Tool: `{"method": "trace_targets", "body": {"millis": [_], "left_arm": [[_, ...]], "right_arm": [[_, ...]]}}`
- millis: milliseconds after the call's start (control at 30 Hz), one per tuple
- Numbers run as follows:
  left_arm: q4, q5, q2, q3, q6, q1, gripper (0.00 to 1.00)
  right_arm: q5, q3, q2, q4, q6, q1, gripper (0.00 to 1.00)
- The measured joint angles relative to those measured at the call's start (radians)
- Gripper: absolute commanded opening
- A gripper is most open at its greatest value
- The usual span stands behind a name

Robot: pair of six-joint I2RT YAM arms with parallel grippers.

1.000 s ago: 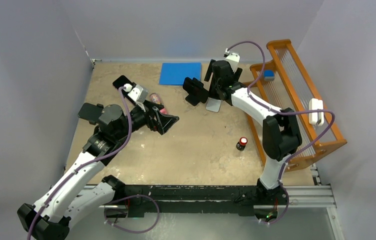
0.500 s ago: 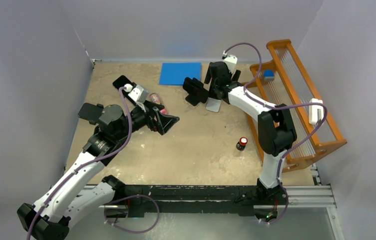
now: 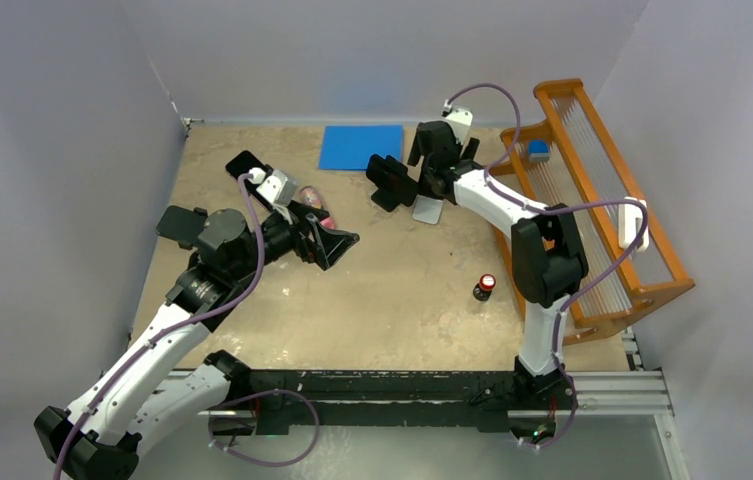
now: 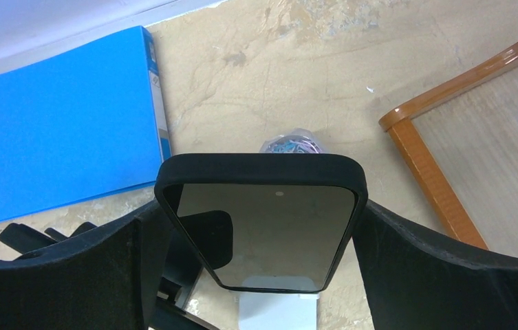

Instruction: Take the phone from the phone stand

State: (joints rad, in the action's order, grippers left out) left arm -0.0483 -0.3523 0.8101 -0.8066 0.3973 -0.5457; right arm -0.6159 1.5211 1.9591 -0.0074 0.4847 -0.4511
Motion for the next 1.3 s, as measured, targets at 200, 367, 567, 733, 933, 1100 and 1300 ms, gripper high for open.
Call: {"method": "trace_targets", "body": {"millis": [200,367,567,733,933,1100,1300], "left_arm": [[0.000,0.000,0.000,0.000,0.000,0.000,0.96],[0.000,0.000,0.000,0.000,0.000,0.000,0.96],[0.000,0.000,0.000,0.000,0.000,0.000,0.96],[0.000,0.000,0.000,0.000,0.000,0.000,0.96],[0.000,0.000,0.000,0.000,0.000,0.000,0.96],[0.000,0.000,0.000,0.000,0.000,0.000,0.96],[0.000,0.000,0.002,0.000,0.000,0.000,0.96]], "right_arm": [[0.000,0.000,0.003,-0.003,0.000,0.000,0.89],[0.001,0.000,0.003,-0.003,-0.006,0.001,0.86],[0.001,0.000,0.003,-0.003,-0.008,0.002,0.83],[0.002,0.000,0.002,-0.003,-0.014,0.005,0.67],[0.005,0.000,0.002,-0.001,-0.020,0.006,0.54],[0.005,-0.001,0.002,0.002,-0.023,0.006,0.52],[0.006,-0.005,-0.001,0.006,-0.026,0.006,0.52]]}}
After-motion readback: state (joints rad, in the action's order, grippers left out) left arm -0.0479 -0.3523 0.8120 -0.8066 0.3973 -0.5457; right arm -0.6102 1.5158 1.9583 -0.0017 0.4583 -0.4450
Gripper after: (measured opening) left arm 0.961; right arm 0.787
